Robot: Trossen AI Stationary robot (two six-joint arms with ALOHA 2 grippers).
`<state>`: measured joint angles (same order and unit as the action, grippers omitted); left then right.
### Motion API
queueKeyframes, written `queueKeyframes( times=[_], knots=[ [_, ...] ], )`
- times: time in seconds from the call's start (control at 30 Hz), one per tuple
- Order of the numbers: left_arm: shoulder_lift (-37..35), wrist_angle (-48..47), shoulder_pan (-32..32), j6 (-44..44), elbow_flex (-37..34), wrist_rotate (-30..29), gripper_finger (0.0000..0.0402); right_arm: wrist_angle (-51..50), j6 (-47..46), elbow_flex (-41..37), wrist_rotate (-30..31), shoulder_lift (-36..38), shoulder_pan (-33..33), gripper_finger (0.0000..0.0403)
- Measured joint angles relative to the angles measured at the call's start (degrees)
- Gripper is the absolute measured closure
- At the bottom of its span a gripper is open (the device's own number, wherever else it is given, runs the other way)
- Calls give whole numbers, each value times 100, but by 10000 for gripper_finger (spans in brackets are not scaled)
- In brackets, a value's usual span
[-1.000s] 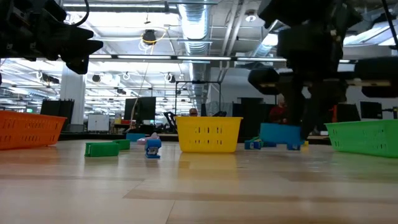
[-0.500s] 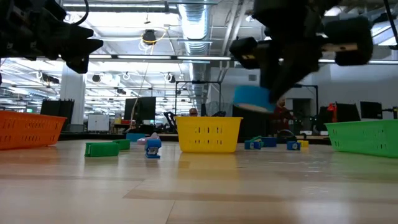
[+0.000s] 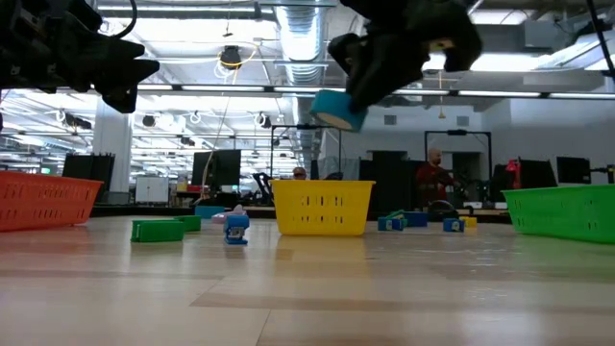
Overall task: Pick and place Stapler, Stapler remover, tape
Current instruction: Put the blue tape into the yellow basket
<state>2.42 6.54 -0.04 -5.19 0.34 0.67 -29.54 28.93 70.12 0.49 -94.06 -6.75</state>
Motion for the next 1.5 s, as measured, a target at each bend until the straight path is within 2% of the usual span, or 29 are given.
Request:
queueKeyframes(
  times=[0.37, 0.8, 1.5],
  knots=[
    [0, -1, 0, 0, 0, 1, 252, 195, -4, 173, -20, 0, 637, 350],
    [0, 1, 1, 2, 0, 2, 252, 635, -4, 173, -66, -1, 963, 350],
    [0, 49, 0, 1, 0, 0, 252, 665, -2, 171, -66, -1288, 995, 350]
  ],
)
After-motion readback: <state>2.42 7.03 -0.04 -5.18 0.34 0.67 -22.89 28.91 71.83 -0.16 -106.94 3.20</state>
